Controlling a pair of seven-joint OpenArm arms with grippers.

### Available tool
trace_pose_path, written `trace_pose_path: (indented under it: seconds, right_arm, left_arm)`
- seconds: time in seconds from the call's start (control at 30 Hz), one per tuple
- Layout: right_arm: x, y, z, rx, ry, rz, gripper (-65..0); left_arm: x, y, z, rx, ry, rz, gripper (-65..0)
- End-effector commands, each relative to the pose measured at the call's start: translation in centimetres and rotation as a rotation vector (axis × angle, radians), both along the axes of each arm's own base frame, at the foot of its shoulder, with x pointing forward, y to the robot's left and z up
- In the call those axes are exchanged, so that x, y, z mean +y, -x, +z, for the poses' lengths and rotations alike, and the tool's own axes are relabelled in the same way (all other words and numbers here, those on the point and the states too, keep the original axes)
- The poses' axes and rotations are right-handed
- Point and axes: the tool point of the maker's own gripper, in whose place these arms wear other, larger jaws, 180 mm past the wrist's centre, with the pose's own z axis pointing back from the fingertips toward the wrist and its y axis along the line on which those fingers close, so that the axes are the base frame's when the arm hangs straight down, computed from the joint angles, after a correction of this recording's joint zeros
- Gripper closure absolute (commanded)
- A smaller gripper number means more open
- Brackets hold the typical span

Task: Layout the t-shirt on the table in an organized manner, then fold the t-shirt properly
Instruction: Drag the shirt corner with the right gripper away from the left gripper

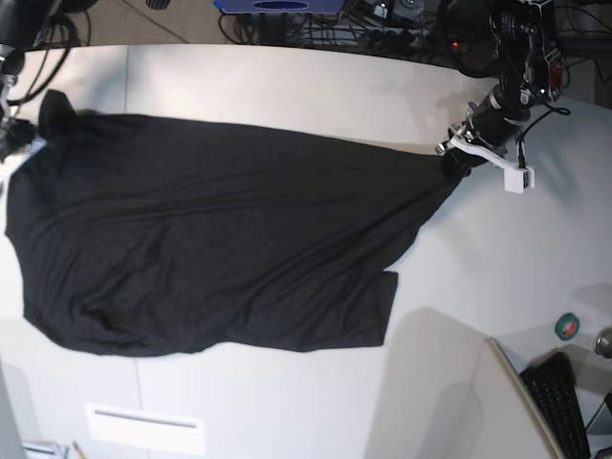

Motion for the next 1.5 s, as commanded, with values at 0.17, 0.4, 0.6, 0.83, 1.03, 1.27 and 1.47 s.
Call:
trace_pose_path:
  seconds: [0.17,0.4,0.6,0.83,1.03,1.27,1.47]
  right_arm:
    - [-4.5,0.9,3.2,-0.055,0.101,-0.087,0.0]
    - [2.0,4.7,2.6,0.006,-0.075,0.105,0.0]
    - [4.9,7.1,2.4,0.048,-0.059,0.229,-20.3]
    - [6.9,7.1,0.5,0.008,-0.116,0.289,-35.6]
    - [8.9,6.2,-0.4,-0.010,-0.152,0.348,-35.6]
    - [7.8,6.3,-2.1,0.040,-0.180,0.344,-28.4]
    - [4.6,6.5,-0.5,0.034,-0.115,0.290,0.0]
  left_arm:
    - [-0.1,-0.6,0.9,-0.039,0.000,-0.007,0.0]
    - [-0.1,-0.9,3.2,-0.095,-0.030,-0.031,0.0]
    - [0.1,-1.1,3.9,-0.109,-0.047,-0.046,0.0]
    - [0.7,-0.9,3.2,-0.080,-0.167,-0.096,0.0]
    - [0.6,-0.7,3.0,-0.070,-0.179,-0.105,0.0]
    - [0.9,-0.7,3.0,-0.070,-0.183,-0.100,0.0]
    - [0.9,-0.9,3.2,-0.074,-0.196,-0.110,0.0]
